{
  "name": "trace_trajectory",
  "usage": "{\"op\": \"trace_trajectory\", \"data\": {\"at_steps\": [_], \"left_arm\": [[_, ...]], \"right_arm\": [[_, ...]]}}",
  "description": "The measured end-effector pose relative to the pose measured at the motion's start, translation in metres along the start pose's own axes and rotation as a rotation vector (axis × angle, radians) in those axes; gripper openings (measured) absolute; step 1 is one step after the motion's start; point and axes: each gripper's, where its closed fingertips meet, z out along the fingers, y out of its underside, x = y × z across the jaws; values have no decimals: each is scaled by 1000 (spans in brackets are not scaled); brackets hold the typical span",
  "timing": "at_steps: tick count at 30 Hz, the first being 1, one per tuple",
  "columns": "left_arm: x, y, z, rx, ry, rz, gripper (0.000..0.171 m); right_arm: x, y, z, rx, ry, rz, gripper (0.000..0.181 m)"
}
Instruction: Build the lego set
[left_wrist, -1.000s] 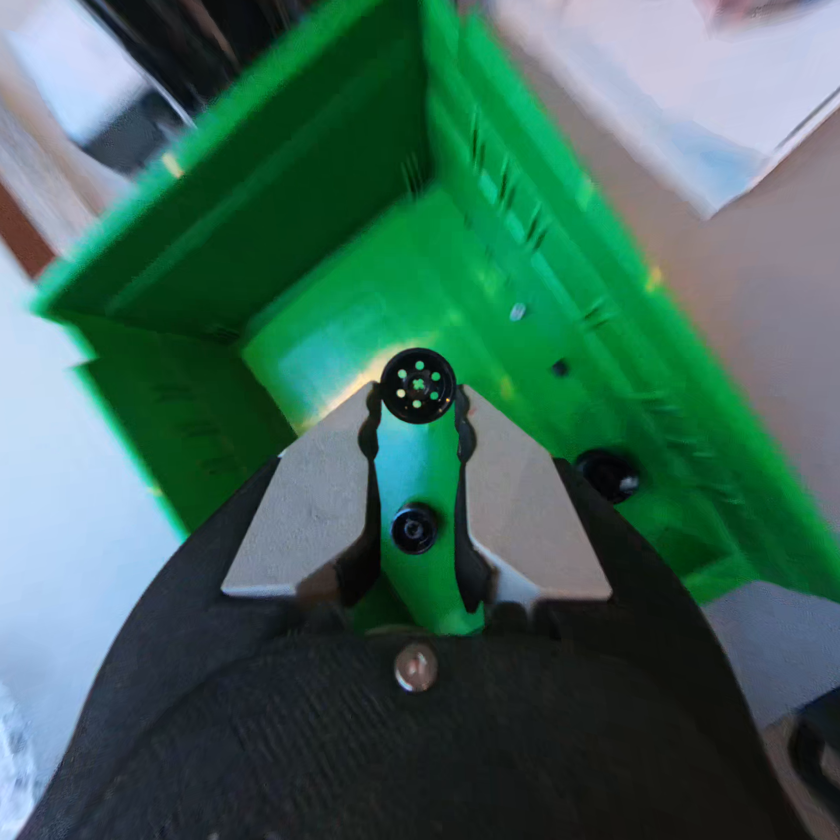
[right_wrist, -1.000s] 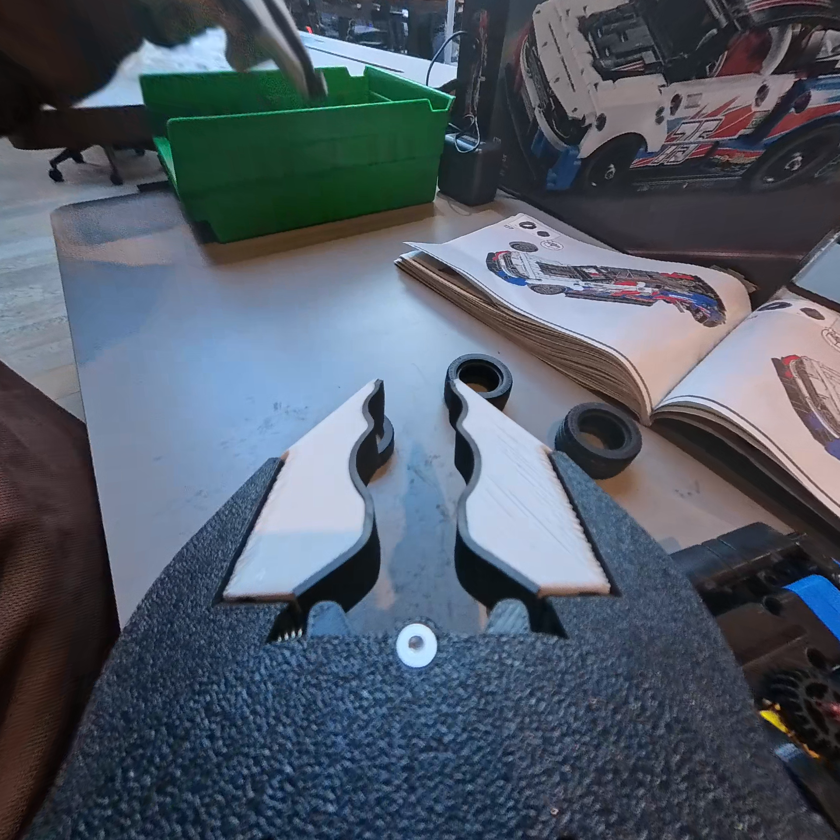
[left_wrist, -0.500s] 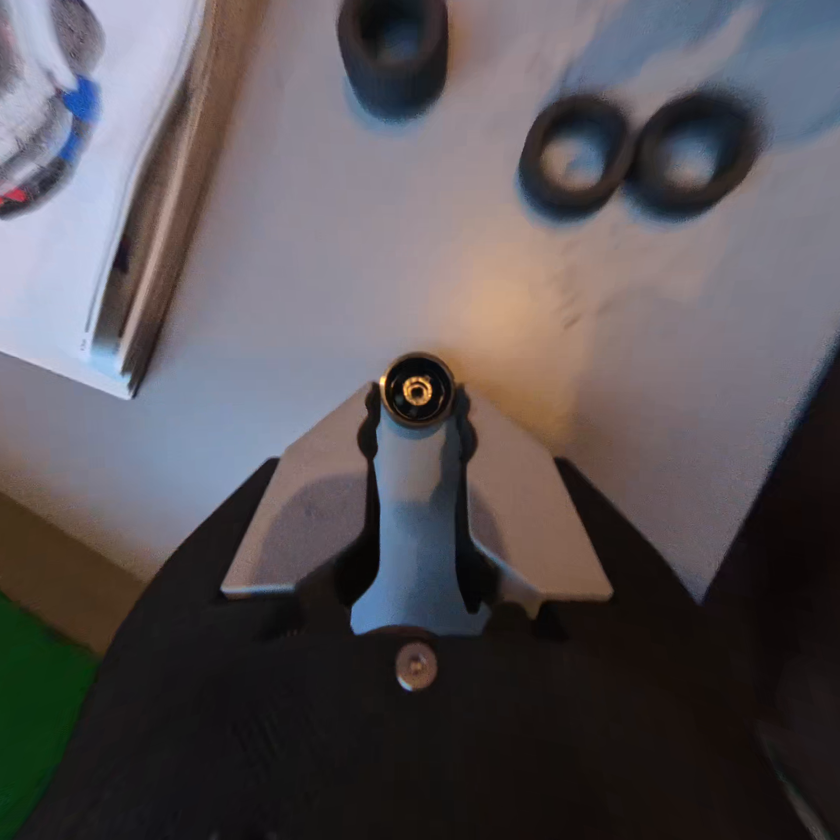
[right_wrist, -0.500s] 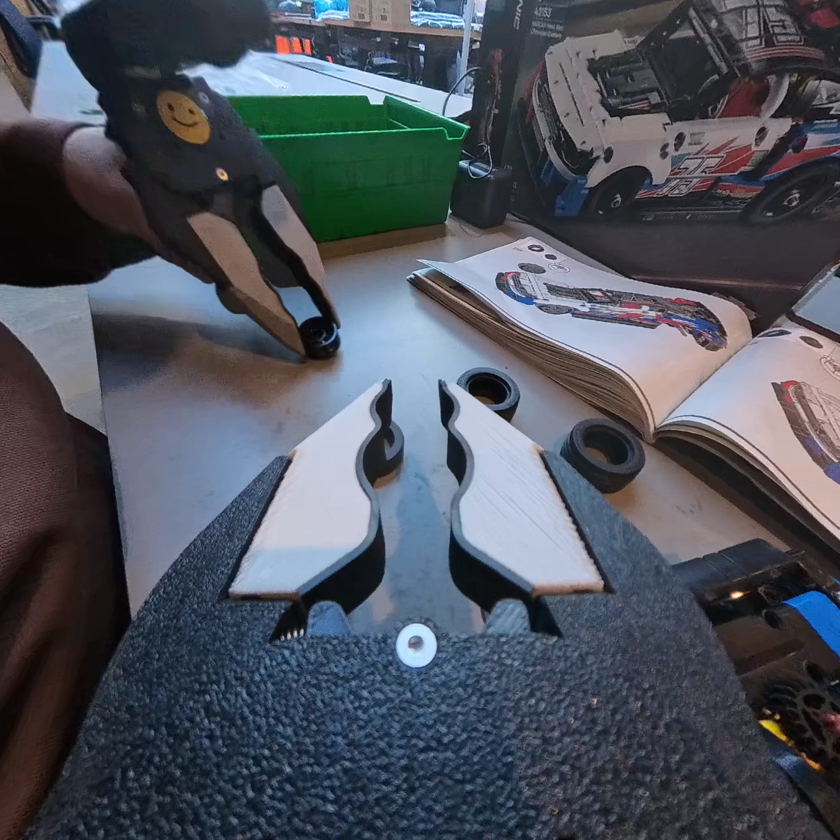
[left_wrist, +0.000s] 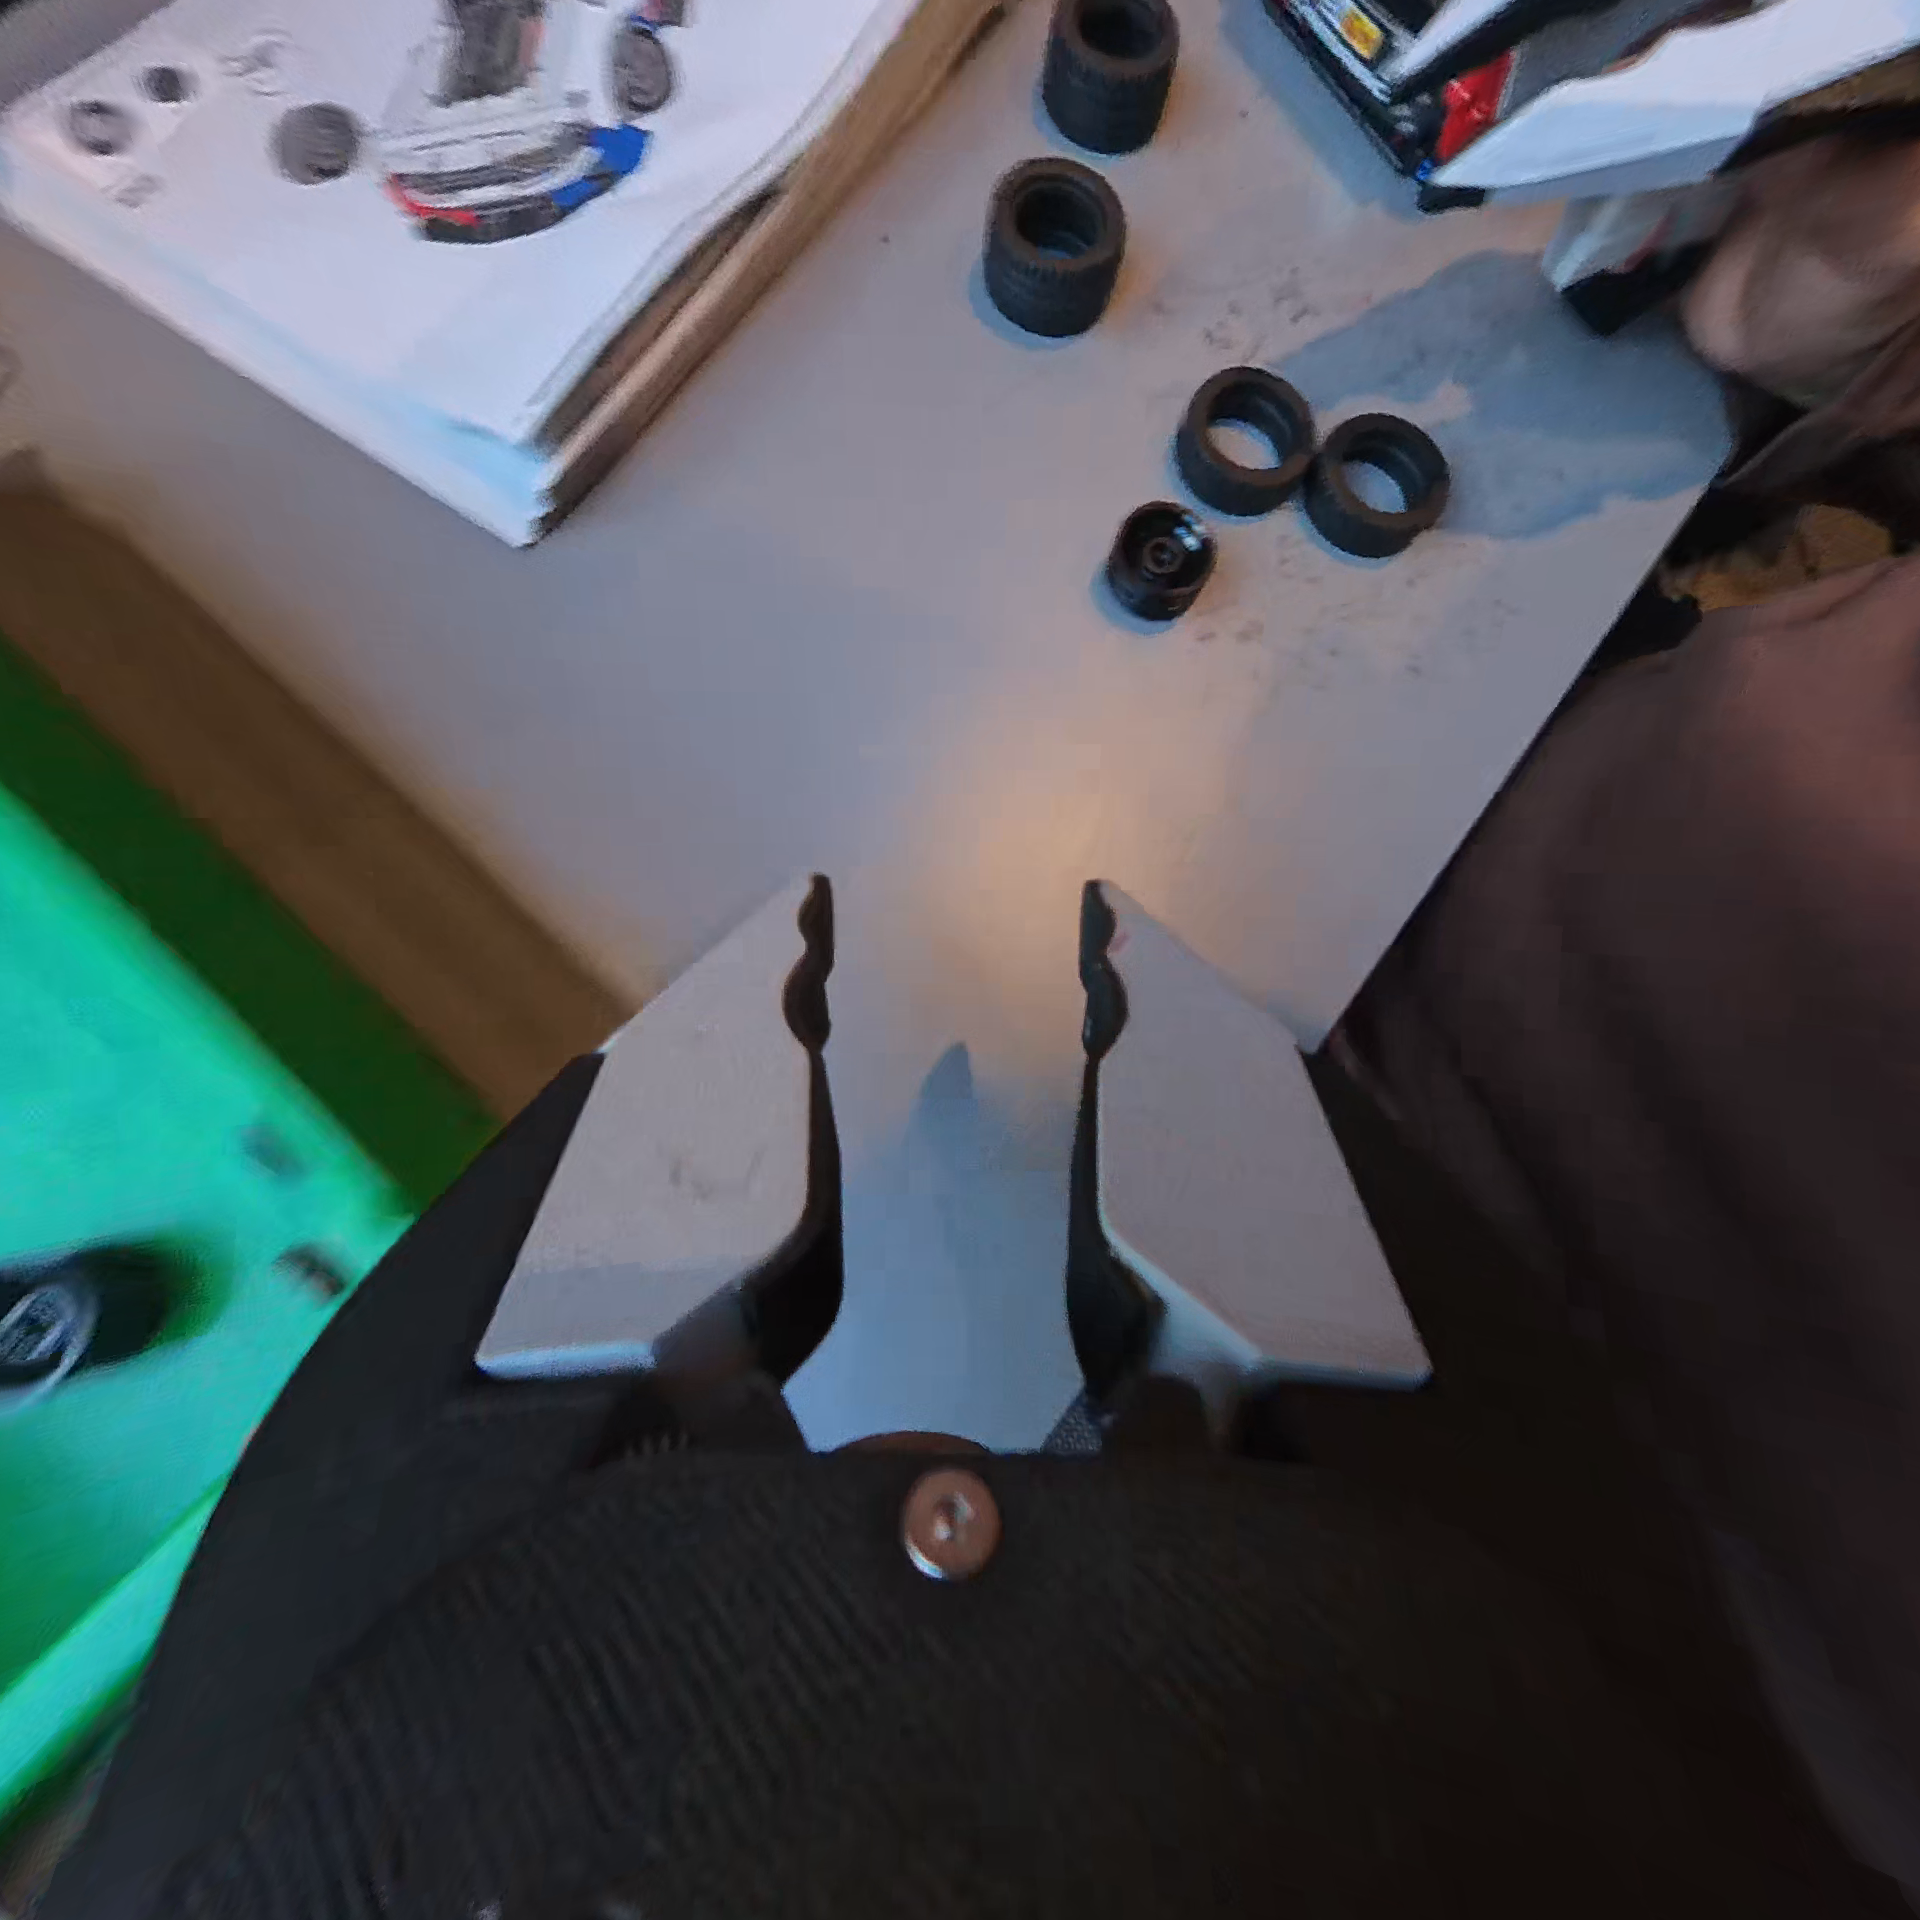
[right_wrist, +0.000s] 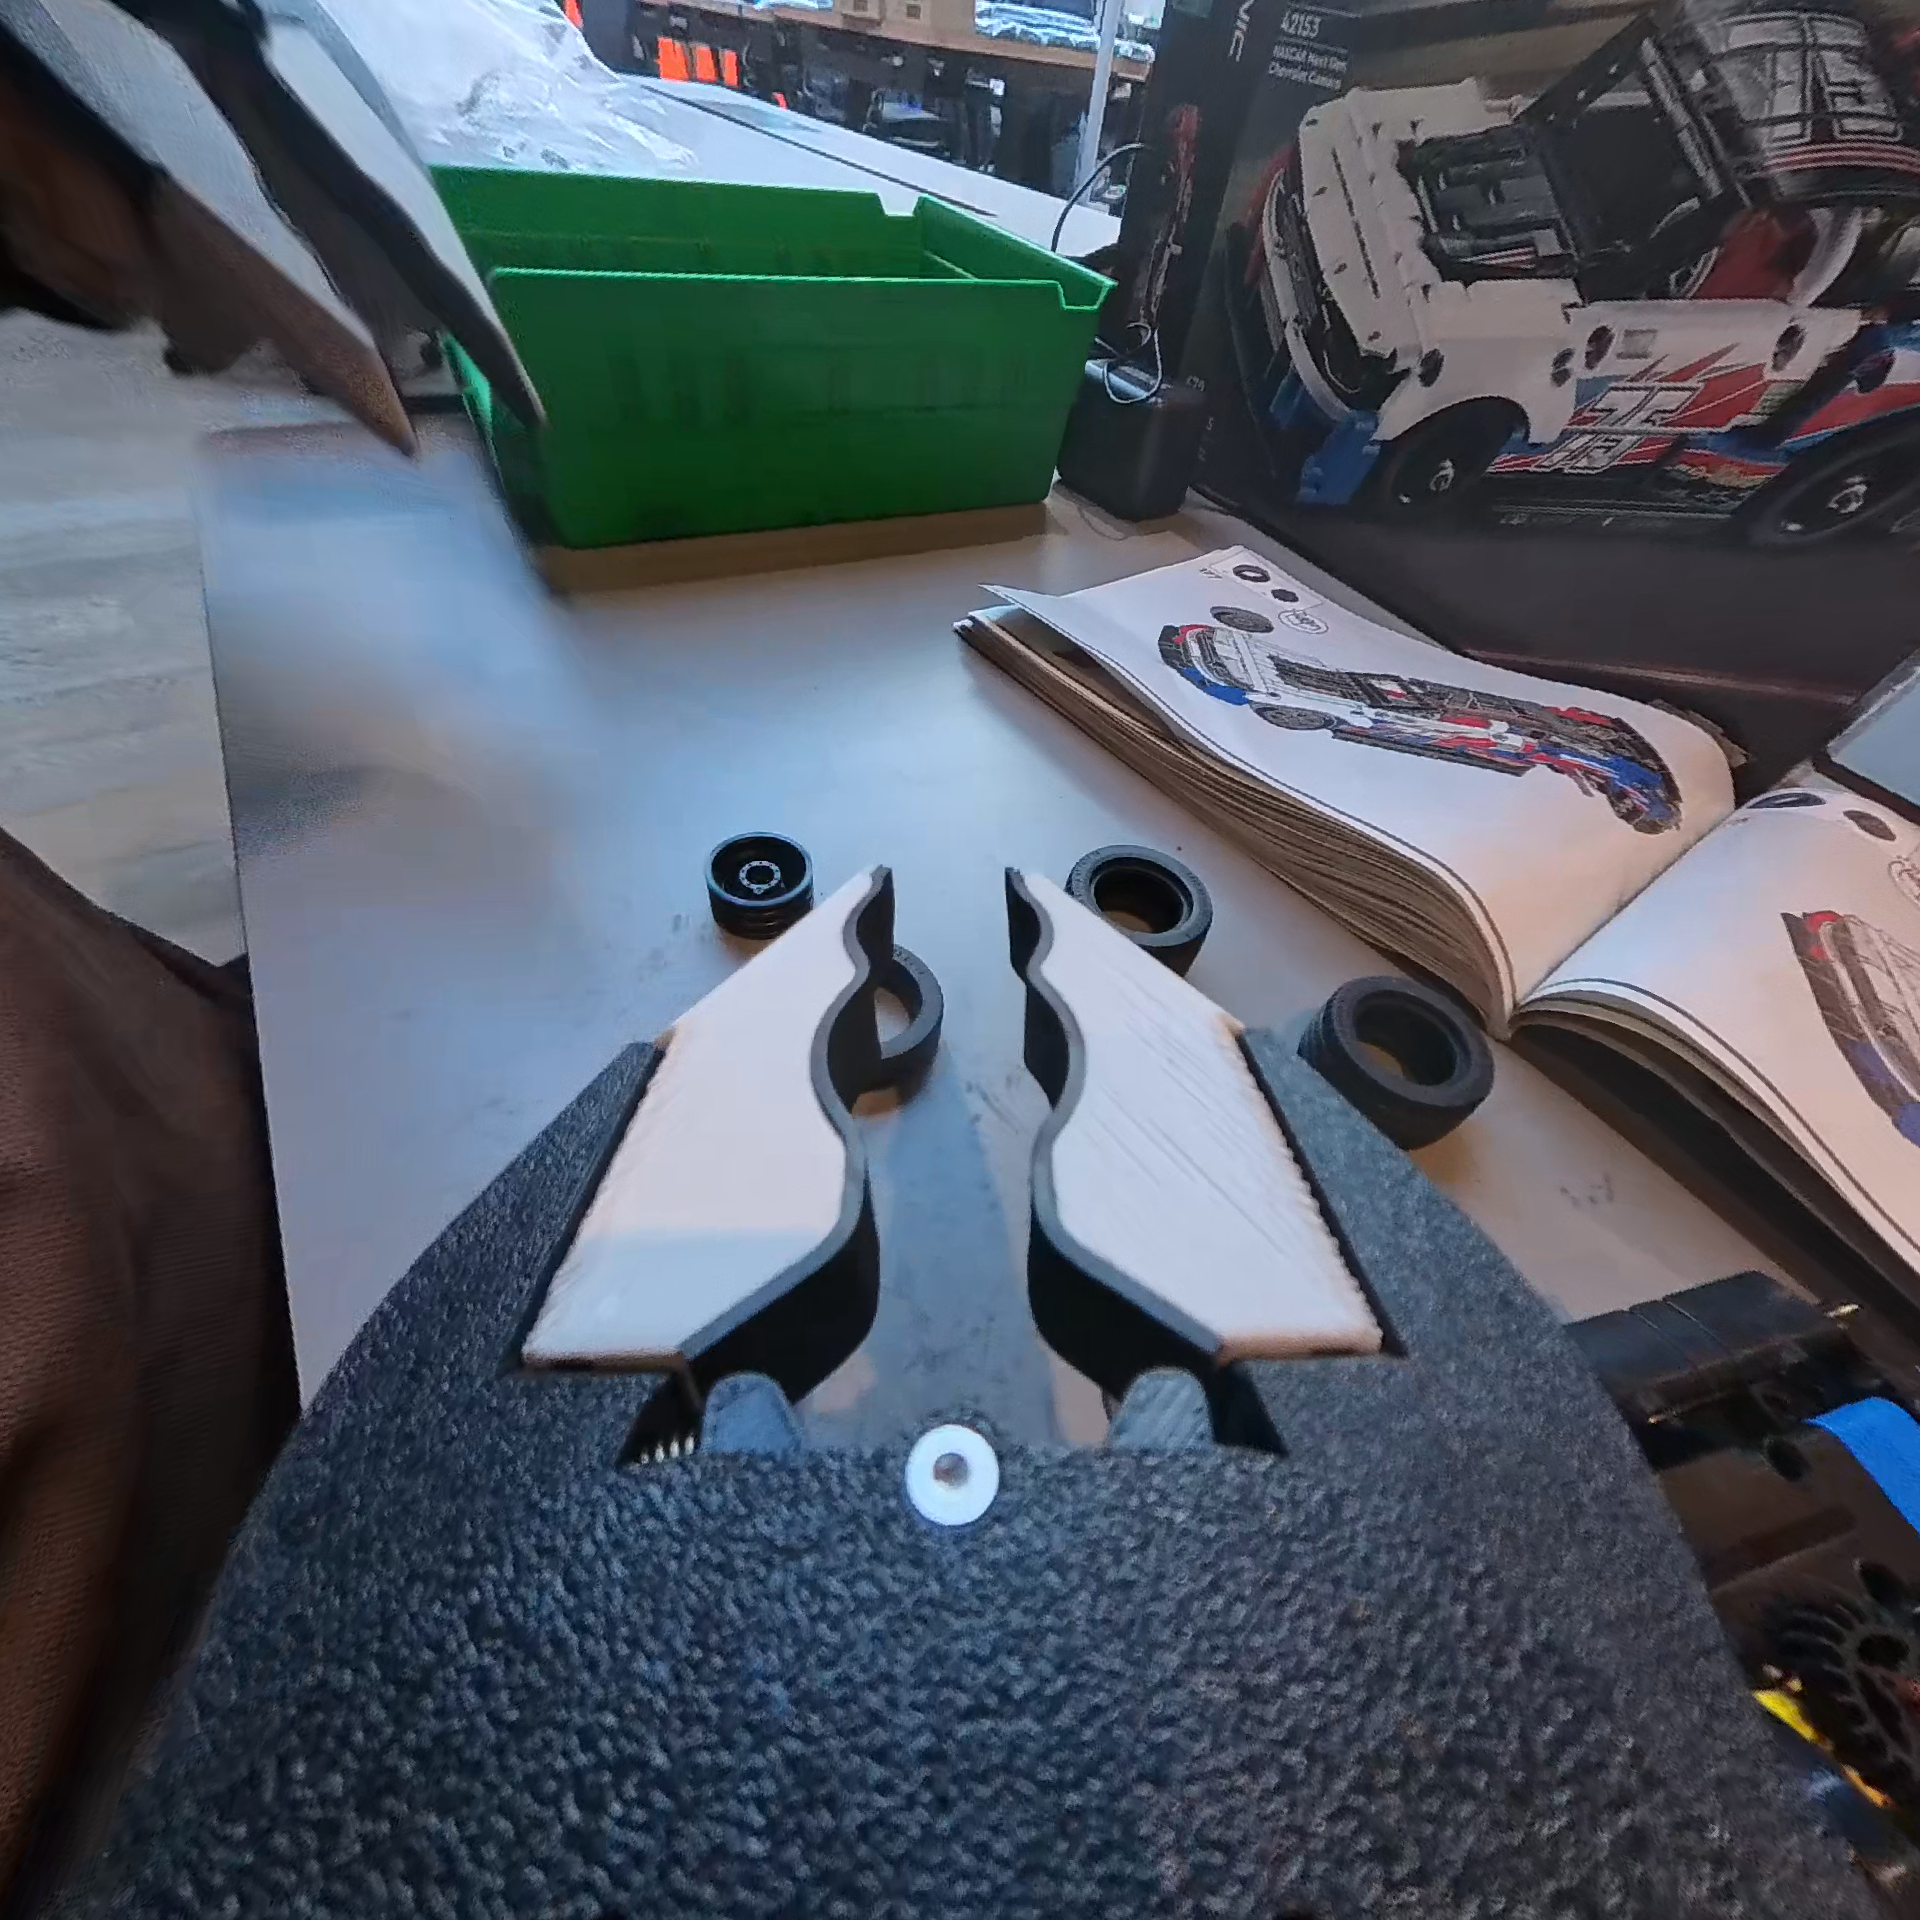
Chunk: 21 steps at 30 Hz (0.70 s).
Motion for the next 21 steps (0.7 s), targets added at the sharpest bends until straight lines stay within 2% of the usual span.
{"op": "trace_trajectory", "data": {"at_steps": [3,4,6,8,11,15,19,21], "left_arm": [[-44,13,-44,36,-150,-66,44],[-59,19,-59,39,-197,-89,27],[-99,33,-86,58,-346,-162,38],[-116,45,-99,56,-351,-209,44],[-147,55,-115,82,-397,-231,43],[-185,76,-112,-40,-415,-265,47],[-194,62,-93,-87,-351,-169,45],[-187,52,-81,-89,-269,-91,44]], "right_arm": [[1,1,1,-6,10,-5,20],[2,1,1,-7,14,-2,20],[4,2,1,-13,23,8,21],[7,3,2,-22,38,14,22],[12,8,4,-52,70,13,23],[16,14,7,-97,115,-10,23],[19,20,10,-140,147,-36,24],[20,21,10,-149,166,-46,24]]}}
